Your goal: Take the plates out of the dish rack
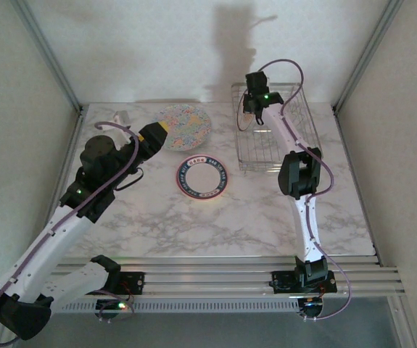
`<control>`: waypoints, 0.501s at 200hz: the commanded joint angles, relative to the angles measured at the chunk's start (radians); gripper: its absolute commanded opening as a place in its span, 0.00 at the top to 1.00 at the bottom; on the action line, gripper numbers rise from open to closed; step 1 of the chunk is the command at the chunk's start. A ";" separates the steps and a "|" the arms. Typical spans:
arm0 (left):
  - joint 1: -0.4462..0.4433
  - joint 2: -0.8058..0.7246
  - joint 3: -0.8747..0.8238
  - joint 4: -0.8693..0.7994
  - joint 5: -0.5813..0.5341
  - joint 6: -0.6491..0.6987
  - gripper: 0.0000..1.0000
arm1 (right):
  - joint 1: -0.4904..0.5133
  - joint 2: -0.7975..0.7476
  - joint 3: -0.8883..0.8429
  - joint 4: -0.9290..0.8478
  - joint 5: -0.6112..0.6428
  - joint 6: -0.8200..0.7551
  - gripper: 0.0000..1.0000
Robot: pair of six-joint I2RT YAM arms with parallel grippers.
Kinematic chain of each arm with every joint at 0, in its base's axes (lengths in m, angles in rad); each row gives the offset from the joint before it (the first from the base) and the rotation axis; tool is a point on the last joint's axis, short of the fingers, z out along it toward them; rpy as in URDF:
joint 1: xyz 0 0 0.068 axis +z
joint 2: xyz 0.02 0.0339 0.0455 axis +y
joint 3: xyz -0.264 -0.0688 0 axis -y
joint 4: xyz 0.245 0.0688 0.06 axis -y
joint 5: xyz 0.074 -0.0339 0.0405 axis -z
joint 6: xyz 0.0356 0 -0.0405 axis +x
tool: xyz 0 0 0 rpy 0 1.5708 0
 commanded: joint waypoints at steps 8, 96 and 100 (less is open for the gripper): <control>0.009 -0.004 0.018 0.025 0.013 0.013 0.35 | 0.029 -0.039 0.038 0.005 0.083 -0.036 1.00; 0.009 0.004 0.007 0.061 0.031 -0.001 0.35 | 0.060 -0.141 0.052 -0.009 0.260 -0.059 1.00; 0.009 0.005 0.007 0.063 0.033 -0.002 0.35 | 0.059 -0.152 0.042 -0.004 0.264 -0.060 1.00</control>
